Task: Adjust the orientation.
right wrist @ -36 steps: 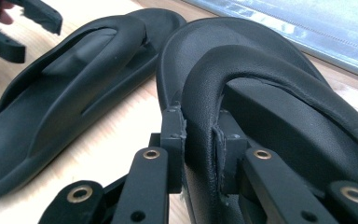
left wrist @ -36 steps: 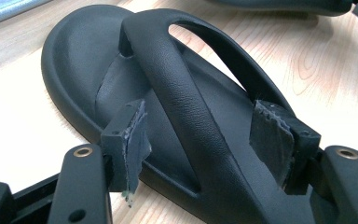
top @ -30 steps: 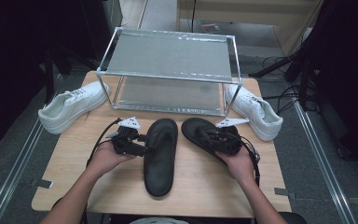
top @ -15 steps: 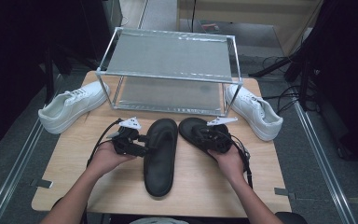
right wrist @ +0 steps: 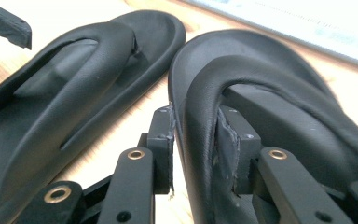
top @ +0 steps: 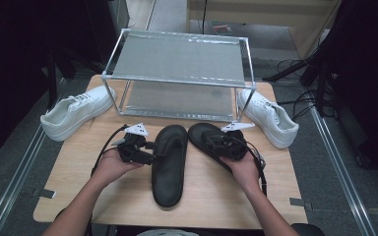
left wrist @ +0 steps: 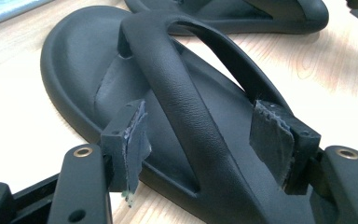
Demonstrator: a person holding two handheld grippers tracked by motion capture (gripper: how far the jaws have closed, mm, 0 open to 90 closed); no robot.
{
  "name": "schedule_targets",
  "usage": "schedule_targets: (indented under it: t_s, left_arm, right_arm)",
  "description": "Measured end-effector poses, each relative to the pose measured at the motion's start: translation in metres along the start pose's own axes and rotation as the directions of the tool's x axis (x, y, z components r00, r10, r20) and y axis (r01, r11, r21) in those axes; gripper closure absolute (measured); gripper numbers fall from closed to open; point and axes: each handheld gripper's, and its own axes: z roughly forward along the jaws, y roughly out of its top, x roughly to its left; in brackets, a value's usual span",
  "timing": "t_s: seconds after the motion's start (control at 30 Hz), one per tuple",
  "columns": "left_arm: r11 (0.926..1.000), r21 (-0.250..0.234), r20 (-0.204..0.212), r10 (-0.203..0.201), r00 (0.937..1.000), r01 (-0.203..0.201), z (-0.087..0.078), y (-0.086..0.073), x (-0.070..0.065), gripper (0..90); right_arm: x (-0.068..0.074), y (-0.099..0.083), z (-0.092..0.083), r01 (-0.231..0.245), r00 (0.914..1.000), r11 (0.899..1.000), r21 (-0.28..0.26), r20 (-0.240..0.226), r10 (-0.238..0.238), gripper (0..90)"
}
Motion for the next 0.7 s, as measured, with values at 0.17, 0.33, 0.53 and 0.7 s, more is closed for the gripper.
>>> schedule_targets:
  t_s: [0.17, 0.33, 0.53, 0.7]
  left_arm:
    - [0.9999, -0.008, -0.007, -0.009, 0.9999, 0.009, -0.002, 0.000, 0.003, 37.4]
    - [0.9999, -0.009, -0.045, -0.006, 0.9990, 0.006, -0.006, 0.000, 0.003, 48.2]
    - [0.9989, 0.041, -0.061, -0.019, 0.9979, 0.021, -0.006, -0.004, 0.010, 76.3]
    - [0.9924, 0.109, -0.031, -0.054, 0.9981, 0.057, 0.002, -0.005, 0.014, 88.8]
  right_arm:
    - [-0.004, -0.001, -0.020, 0.007, 0.9998, 1.000, -0.029, -0.016, -0.007, 78.3]
    - [-0.013, -0.002, -0.032, 0.007, 0.9999, 1.000, -0.017, -0.009, -0.007, 90.0]
    - [-0.019, -0.005, -0.023, 0.016, 0.9998, 0.999, 0.042, 0.009, -0.017, 89.7]
    - [-0.016, -0.005, -0.016, 0.039, 0.9992, 0.997, 0.066, 0.003, -0.040, 89.4]
